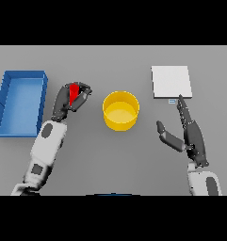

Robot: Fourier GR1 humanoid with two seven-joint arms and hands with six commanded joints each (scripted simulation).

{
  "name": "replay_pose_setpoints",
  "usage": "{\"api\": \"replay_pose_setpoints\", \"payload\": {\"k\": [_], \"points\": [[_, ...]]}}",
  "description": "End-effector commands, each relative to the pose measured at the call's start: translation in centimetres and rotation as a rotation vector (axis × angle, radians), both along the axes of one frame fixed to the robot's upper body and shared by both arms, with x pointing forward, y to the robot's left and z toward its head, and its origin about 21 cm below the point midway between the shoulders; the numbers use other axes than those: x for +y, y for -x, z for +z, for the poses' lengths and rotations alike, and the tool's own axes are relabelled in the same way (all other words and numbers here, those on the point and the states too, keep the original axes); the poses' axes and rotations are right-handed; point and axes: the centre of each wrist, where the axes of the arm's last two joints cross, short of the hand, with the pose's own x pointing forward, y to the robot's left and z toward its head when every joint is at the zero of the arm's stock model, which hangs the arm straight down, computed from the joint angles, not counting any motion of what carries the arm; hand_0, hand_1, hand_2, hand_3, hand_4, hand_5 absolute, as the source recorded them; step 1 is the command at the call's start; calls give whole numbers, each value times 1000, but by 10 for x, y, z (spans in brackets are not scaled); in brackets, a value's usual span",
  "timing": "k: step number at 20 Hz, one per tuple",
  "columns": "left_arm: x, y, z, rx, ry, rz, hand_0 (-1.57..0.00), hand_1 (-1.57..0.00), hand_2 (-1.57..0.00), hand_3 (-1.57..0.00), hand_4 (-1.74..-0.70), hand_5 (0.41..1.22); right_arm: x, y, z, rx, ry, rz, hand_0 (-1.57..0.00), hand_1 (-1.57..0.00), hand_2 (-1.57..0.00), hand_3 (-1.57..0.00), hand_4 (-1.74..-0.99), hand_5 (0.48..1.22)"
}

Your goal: Pick up the red beaker and tilt it to pour out 1 green nut into yellow bowl. Pick up the yellow bowl and place it on the metallic measuring scale.

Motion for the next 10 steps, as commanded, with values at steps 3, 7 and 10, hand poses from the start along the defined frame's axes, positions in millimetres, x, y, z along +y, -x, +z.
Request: {"api": "replay_pose_setpoints", "payload": {"k": [3,7,10], "points": [[3,3,1,-4,5,-7,-1357,-1364,-1380,-1304,-1565,1163,3,1,0,-1,-22,8,1,1,1,1,-1251,646],[8,1,9,-35,117,-18,-1483,-1486,-1493,-1462,-1639,1157,5,3,-1,-11,-23,12,1,1,1,1,-1248,645],[9,-6,28,-69,172,-37,-1526,-1528,-1531,-1515,-1689,1140,4,3,-2,-8,-9,13,1,1,1,1,-1236,644]]}}
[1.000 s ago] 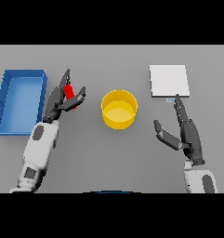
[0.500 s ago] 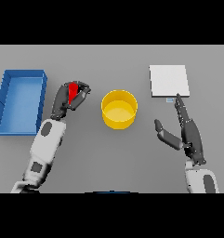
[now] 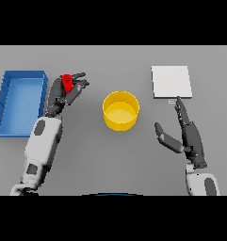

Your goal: Pick up the red beaker and tilt it to pour out 1 green nut into yellow bowl. Pick up the yellow bowl and place it on the metallic measuring scale.

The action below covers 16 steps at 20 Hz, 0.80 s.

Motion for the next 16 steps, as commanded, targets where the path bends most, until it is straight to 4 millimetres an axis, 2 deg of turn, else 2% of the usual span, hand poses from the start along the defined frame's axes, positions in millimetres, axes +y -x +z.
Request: {"api": "replay_pose_setpoints", "payload": {"k": [1,5,10,14,16], "points": [[3,-1,6,-10,-3,-4,-1535,-1536,-1539,-1526,-1699,1135,-1,0,0,-1,2,-3,1,1,1,1,-1233,644],[3,-3,25,-47,-64,-53,-1556,-1557,-1558,-1553,-1724,1130,1,0,-2,-23,31,1,1,1,1,1,-1219,653],[4,-5,37,-49,-156,-82,-1556,-1557,-1558,-1553,-1724,1139,2,-1,-2,-33,49,-10,1,1,1,1,-1219,661],[4,-13,58,-81,-394,-135,-1565,-1565,-1566,-1563,-1734,1124,-1,-1,-1,-17,55,-17,1,1,1,1,-1199,658],[-4,-11,66,-95,-538,-186,-1567,-1567,-1568,-1566,-1737,1120,-4,0,1,-24,63,-9,1,1,1,1,-1190,658]]}}
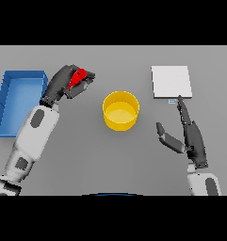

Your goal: Pick up the red beaker and tilt it to pour out 1 green nut into yellow bowl. Pick up the yellow bowl and place it on the metallic measuring scale.

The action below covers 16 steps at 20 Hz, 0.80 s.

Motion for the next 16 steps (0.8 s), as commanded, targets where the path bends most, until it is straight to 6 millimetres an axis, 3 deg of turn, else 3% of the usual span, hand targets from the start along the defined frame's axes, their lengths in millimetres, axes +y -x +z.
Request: {"api": "replay_pose_setpoints", "payload": {"k": [1,11,12,13,16], "points": [[-4,-2,6,0,-78,-14,-1568,-1568,-1568,-1567,-1737,1125,0,-1,1,7,-3,5,1,1,1,1,-1186,660],[-60,-10,40,-111,-768,-190,-1571,-1571,-1571,-1571,-1741,1197,6,3,0,32,-29,8,1,1,1,1,-1187,676],[-63,-12,41,-112,-840,-208,-1571,-1571,-1571,-1571,-1689,1202,6,2,0,31,-32,7,1,1,1,1,-1191,675],[-67,-12,37,-115,-904,-232,-1571,-1571,-1571,-1492,-1698,1205,5,3,0,27,-44,12,1,1,1,1,-1190,675],[-76,-17,53,-169,-1079,-314,-1571,-1571,-1571,-1362,-1714,1213,9,4,-1,41,-77,-1,1,1,1,1,-1196,666]]}}
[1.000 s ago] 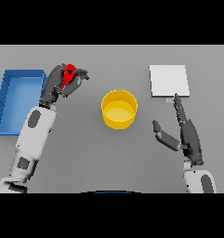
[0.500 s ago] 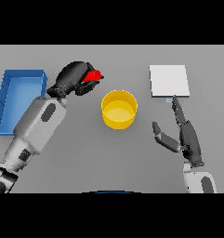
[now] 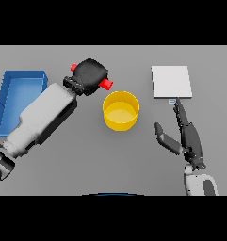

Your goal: Pick up the red beaker and tilt it to pour out 1 green nut into yellow bowl. Pick up the yellow bowl and place it on the metallic measuring scale.

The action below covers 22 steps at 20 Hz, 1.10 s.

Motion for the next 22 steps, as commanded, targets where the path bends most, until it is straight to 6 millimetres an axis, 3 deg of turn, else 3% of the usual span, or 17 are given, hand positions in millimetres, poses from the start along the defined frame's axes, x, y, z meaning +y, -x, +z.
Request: {"api": "replay_pose_setpoints", "payload": {"k": [1,3,7,12,22], "points": [[-5,2,-3,2,-49,-24,-1571,-1571,-1571,-1349,-1717,1215,-1,-1,-2,11,-9,-3,1,1,1,1,-1197,659],[-14,-3,1,-18,-131,-64,-1571,-1571,-1571,-1295,-1719,1217,2,-2,-4,23,-27,-4,1,1,1,1,-1206,639],[-32,-3,7,-45,-270,-173,-1571,-1571,-1571,-1458,-1727,1219,-1,-1,-2,-5,4,-16,1,1,1,1,-1221,610],[-47,-4,11,-126,-464,-277,-1571,-1571,-1571,-1534,-1734,1220,3,-4,-5,-12,6,-29,1,1,1,1,-1185,575],[-58,-2,11,-266,-782,-440,-1571,-1571,-1571,-1567,-1733,1221,-2,0,-4,-37,22,-24,1,1,1,1,-1136,578]]}}
